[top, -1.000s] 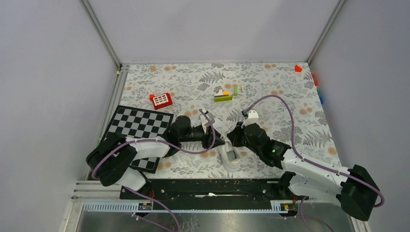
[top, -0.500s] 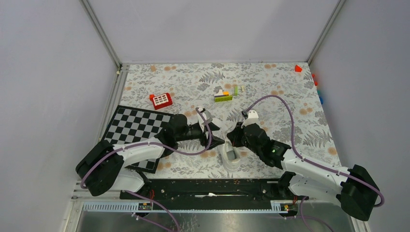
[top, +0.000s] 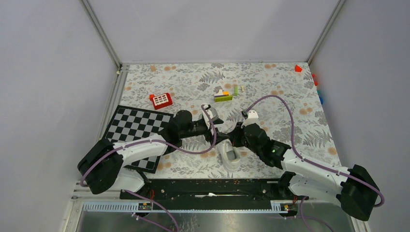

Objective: Tie the shoes
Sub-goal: Cross the shoelace with the shoelace.

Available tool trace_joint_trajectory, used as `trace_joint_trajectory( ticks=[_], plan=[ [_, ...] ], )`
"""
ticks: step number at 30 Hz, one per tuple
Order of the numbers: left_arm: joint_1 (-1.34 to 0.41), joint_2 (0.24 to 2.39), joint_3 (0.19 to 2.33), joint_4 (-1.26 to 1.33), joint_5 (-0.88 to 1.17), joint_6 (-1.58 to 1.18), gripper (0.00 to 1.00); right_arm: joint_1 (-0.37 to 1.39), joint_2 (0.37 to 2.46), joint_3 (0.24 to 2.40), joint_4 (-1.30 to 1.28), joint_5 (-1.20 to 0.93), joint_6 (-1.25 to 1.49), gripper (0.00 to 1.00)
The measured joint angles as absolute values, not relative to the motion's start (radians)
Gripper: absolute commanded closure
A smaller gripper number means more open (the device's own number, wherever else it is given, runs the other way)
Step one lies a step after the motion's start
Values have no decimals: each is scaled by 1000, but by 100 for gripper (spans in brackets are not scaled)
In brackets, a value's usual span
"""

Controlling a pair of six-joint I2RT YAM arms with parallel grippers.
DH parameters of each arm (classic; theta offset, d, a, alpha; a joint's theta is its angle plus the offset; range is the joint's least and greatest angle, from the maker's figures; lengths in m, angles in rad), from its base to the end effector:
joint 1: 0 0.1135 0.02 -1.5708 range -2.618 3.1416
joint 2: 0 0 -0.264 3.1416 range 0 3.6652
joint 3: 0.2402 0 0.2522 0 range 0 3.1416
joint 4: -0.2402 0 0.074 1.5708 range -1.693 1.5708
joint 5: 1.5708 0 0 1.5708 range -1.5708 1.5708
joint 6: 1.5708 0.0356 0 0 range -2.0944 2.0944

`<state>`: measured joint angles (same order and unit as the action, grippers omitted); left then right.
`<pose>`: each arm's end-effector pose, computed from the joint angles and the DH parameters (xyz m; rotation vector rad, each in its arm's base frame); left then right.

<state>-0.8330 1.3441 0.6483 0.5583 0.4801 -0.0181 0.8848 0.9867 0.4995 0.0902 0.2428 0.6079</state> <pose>0.1841 -0.2269 0.2453 1.0454 1.4720 -1.0287 0.1454 0.1641 0.2301 -0.1166 2.0269 0.7325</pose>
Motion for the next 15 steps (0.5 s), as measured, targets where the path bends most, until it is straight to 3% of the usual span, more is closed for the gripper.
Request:
trace_joint_trajectory(
  ticks=[7,15],
  plan=[
    [-841,1391,684,521,466,10,26,885,987,500,91,243,608,100],
    [-845,1404,691,518,464,20,41,885,986,500,91,243,608,100]
  ],
)
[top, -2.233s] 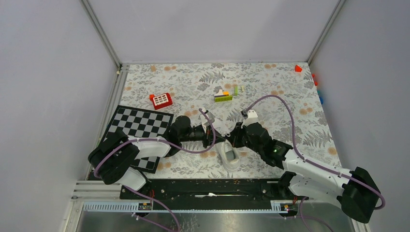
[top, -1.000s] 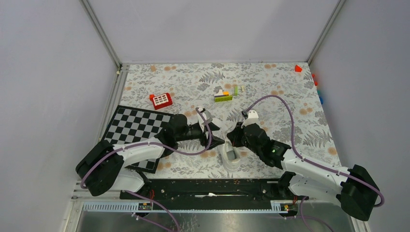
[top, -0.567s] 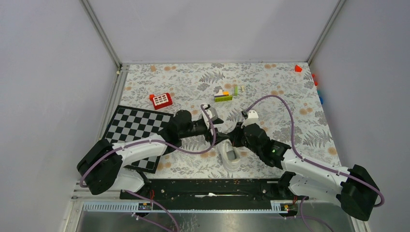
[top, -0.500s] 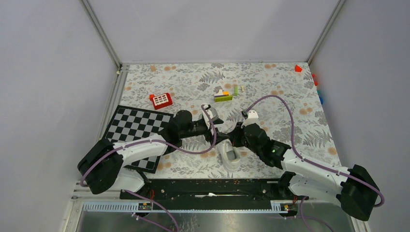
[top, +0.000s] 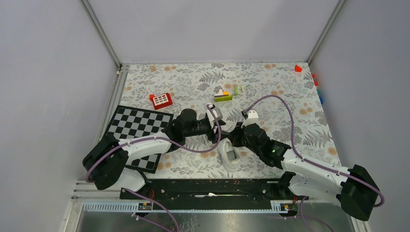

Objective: Tie the shoes
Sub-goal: Cross the shoelace with the shoelace, then tie the shoelace on the shoe.

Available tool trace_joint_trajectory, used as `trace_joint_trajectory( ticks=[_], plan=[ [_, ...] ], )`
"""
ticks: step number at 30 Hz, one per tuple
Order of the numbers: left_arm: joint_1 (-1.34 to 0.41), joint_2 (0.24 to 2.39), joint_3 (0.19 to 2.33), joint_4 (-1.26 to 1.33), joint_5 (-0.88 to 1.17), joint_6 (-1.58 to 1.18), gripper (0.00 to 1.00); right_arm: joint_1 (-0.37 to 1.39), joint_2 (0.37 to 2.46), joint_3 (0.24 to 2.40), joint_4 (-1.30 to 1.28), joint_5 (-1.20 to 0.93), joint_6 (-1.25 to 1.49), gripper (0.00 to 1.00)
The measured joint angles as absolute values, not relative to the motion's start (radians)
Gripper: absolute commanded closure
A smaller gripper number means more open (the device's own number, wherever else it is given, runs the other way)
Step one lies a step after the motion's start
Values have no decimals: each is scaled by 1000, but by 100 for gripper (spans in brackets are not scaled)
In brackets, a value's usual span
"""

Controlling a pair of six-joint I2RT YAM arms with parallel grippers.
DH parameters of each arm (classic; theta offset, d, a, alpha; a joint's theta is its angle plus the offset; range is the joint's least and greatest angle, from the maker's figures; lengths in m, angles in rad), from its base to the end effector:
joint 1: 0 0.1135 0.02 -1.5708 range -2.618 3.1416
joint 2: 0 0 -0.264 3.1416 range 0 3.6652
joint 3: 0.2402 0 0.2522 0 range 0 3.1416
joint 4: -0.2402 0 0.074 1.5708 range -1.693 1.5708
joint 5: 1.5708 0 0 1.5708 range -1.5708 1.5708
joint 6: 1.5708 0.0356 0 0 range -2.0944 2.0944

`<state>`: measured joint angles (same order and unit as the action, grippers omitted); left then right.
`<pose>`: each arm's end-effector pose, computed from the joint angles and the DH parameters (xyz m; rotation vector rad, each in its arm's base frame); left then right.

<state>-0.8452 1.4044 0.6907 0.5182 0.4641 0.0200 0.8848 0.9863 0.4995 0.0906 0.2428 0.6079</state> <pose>0.1902 -0.2384 0.2383 1.0855 1.5067 -0.9951 0.1454 0.1641 0.2302 -0.1165 2.0262 0.7331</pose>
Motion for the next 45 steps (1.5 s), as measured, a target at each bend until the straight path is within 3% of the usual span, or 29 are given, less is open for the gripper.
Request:
trace_joint_trajectory(
  ticks=[3,6,11,14,45],
  plan=[
    [-846,1418,696,523,462,18,49,885,986,500,91,243,608,100],
    [-846,1425,696,525,459,11,64,885,986,500,91,243,608,100],
    [-846,1425,696,550,450,-9,80,885,984,500,91,243,608,100],
    [-846,1425,696,571,447,-31,100,885,984,500,91,243,608,100],
    [-846,1324,631,548,418,-108,100,885,919,500,49,262,599,100]
  ],
)
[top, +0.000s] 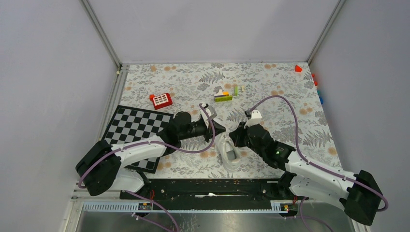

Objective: Tie the shoes
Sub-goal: Tie the shoelace on the shoe.

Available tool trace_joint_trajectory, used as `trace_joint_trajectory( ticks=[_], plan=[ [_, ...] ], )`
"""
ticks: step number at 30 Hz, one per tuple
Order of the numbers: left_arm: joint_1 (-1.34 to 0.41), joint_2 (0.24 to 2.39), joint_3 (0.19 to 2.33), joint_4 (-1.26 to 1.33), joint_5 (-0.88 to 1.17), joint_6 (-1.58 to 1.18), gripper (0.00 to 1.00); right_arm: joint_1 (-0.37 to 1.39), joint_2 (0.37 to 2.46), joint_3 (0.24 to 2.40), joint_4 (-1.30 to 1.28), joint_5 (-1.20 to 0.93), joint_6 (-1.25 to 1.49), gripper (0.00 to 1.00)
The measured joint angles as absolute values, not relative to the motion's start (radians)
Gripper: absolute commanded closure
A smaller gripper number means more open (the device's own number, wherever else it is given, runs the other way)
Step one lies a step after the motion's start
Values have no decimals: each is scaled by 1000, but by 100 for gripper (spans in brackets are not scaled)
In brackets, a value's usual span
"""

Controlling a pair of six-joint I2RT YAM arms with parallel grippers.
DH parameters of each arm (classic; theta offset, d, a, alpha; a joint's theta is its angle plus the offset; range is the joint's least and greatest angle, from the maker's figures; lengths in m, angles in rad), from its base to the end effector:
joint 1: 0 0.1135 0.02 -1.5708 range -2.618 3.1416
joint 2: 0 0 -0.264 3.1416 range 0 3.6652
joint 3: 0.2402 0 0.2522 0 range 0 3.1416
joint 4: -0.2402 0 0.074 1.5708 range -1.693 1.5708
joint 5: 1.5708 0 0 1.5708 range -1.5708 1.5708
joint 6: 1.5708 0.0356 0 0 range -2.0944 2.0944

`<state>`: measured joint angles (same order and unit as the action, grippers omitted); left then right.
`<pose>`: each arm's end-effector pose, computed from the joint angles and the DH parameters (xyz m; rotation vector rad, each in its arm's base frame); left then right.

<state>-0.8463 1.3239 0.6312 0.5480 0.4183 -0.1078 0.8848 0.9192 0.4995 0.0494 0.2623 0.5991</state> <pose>0.1799 -0.2250 0.2439 0.9537 1.5527 -1.0496 0.1396 0.1559 0.2392 -0.1055 1.9962 0.7273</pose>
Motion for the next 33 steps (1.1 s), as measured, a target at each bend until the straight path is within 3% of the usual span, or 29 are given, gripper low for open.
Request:
trace_joint_trajectory(
  ticks=[11,29,33],
  plan=[
    [-846,1353,625,547,435,-126,100,885,899,500,34,249,601,98],
    [-846,1401,625,532,471,-142,100,886,907,500,32,242,617,77],
    [-846,1411,625,532,471,-151,100,886,902,500,28,243,619,67]
  ],
)
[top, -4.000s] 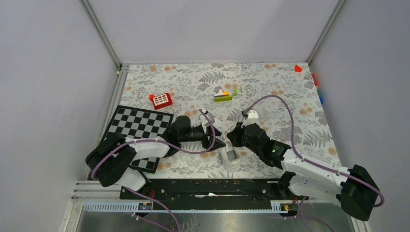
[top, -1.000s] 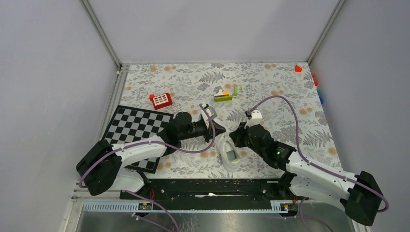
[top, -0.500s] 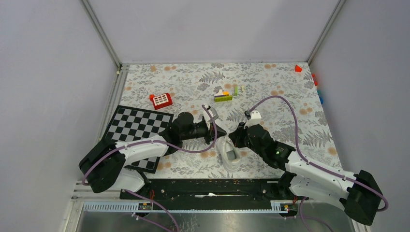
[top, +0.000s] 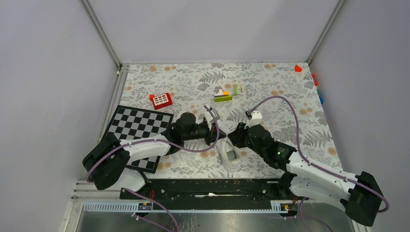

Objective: Tie the shoes
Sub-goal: Tie the shoelace on the shoe.

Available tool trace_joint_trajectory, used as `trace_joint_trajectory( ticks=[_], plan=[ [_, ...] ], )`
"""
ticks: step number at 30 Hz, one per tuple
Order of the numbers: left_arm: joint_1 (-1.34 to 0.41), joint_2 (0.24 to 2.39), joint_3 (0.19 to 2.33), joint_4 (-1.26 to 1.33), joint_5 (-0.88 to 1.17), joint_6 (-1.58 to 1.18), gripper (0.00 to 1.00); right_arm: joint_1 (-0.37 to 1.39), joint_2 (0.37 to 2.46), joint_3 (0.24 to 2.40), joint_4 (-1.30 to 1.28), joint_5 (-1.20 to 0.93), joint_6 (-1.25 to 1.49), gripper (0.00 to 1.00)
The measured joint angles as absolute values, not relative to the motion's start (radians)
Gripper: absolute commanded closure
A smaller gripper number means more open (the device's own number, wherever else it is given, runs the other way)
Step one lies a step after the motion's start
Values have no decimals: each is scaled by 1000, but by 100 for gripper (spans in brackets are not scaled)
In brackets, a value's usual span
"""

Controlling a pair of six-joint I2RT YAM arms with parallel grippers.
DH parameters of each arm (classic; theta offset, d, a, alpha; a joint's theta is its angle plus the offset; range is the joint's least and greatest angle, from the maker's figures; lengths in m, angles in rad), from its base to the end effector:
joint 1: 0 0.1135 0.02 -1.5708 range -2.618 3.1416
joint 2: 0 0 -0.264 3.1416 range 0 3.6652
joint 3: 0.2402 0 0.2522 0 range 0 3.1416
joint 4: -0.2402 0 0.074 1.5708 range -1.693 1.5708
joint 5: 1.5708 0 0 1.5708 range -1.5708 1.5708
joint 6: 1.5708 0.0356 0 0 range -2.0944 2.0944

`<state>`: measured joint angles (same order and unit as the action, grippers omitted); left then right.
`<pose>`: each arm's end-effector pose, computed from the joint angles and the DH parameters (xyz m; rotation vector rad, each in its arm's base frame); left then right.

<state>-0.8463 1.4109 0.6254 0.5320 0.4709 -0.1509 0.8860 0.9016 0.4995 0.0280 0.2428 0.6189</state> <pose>0.1840 -0.2323 0.2168 0.9867 1.6791 -1.1121 0.1370 0.1543 0.2402 -0.1016 2.0084 0.7552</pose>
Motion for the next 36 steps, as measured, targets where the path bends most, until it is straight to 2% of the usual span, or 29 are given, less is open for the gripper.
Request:
trace_joint_trajectory(
  ticks=[7,21,29,36],
  plan=[
    [-846,1411,612,554,470,-159,100,886,850,500,-26,248,618,55],
    [-846,1410,594,588,470,-173,100,838,821,500,-85,293,647,55],
    [-846,1409,593,600,471,-178,100,677,908,505,-83,124,671,56],
    [-846,1409,579,608,471,-178,100,622,944,515,-45,-57,675,55]
  ],
)
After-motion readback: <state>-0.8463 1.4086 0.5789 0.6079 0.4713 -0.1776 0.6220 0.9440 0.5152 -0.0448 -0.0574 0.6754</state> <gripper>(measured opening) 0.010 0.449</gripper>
